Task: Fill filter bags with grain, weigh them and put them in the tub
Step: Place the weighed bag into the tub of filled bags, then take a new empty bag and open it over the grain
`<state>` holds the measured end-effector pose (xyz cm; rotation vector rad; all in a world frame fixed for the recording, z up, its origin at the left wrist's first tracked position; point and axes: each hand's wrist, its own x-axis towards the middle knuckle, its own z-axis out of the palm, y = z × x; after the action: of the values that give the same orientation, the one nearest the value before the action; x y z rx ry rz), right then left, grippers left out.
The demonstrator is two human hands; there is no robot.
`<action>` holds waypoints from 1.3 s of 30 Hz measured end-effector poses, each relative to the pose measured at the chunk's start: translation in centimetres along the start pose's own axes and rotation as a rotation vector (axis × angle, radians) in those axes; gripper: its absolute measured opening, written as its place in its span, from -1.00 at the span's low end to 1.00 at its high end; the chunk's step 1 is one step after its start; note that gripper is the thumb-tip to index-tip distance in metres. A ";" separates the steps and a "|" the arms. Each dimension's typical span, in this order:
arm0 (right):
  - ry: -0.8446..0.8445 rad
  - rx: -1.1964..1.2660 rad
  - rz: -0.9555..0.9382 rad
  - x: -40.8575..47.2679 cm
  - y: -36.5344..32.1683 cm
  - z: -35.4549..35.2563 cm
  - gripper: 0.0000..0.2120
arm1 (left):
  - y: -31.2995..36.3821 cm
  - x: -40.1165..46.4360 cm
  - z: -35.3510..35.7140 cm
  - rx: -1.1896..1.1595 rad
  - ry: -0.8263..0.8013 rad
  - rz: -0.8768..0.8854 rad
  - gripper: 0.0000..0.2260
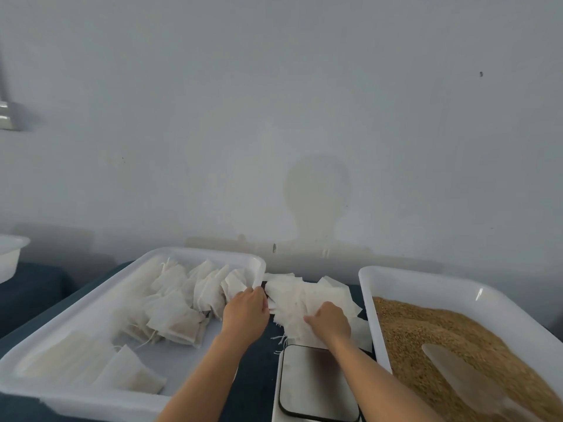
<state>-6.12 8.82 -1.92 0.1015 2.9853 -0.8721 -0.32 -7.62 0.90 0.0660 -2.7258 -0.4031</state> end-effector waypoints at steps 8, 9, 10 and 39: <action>0.071 0.012 0.039 1.0 0.9 0.1 -0.76 | -0.2 0.1 0.5 0.001 -0.001 0.001 -0.82; 0.063 0.014 0.029 0.9 0.8 0.0 -0.86 | -0.2 0.1 0.5 0.002 0.002 0.000 -0.82; 0.061 0.023 0.022 0.9 0.7 -0.1 -0.86 | -0.2 0.1 0.5 0.002 0.005 -0.002 -0.82; 0.119 -0.375 -0.189 1.1 -0.1 0.1 -0.91 | -0.2 0.0 0.8 0.017 0.019 0.009 -0.83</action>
<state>-7.20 8.77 -1.98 -0.1451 3.2486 -0.3103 -0.63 -7.63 0.11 0.0611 -2.7103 -0.3752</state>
